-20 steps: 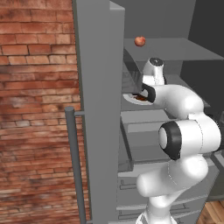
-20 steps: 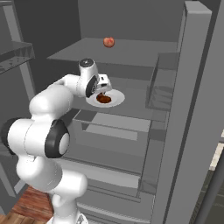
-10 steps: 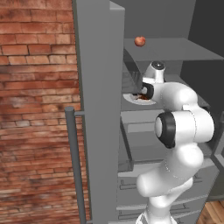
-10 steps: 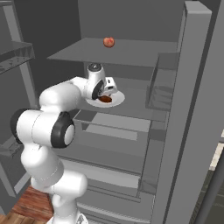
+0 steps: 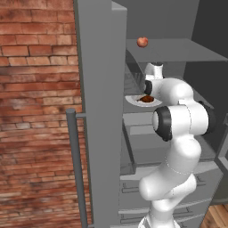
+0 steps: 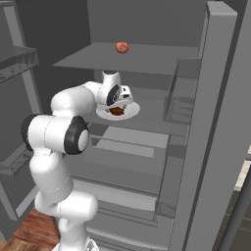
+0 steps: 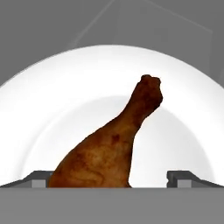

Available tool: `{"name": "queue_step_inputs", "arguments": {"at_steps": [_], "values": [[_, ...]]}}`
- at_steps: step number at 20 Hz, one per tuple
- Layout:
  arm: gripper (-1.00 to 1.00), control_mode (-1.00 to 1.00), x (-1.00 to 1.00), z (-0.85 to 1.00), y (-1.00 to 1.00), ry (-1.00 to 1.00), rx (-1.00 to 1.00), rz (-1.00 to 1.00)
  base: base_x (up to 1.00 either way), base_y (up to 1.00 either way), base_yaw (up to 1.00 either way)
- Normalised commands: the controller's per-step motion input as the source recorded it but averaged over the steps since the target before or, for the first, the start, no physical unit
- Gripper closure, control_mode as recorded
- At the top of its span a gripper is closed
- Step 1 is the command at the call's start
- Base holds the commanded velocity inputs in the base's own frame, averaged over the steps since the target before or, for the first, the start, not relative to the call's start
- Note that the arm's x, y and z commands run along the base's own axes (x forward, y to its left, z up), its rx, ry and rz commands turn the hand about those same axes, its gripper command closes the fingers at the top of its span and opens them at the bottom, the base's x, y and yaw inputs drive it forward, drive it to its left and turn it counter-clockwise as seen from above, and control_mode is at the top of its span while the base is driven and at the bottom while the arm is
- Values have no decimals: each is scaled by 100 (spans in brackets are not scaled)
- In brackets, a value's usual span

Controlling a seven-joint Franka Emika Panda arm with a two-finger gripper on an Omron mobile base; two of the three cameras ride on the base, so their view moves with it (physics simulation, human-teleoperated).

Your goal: Retrieve the chicken drumstick from the fridge and place it on the saucepan with marinade on the stove.

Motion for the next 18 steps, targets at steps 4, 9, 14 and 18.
{"name": "queue_step_inputs", "arguments": {"at_steps": [4, 9, 14, 18], "values": [[100, -100, 0, -37, 0, 6, -6, 0, 0, 0, 0], [100, -100, 0, -16, 0, 0, -1, 0, 0, 0, 0], [100, -100, 0, 0, 0, -1, 0, 0, 0, 0, 0], [100, -100, -9, 6, 0, -17, 0, 0, 0, 0, 0]]}}
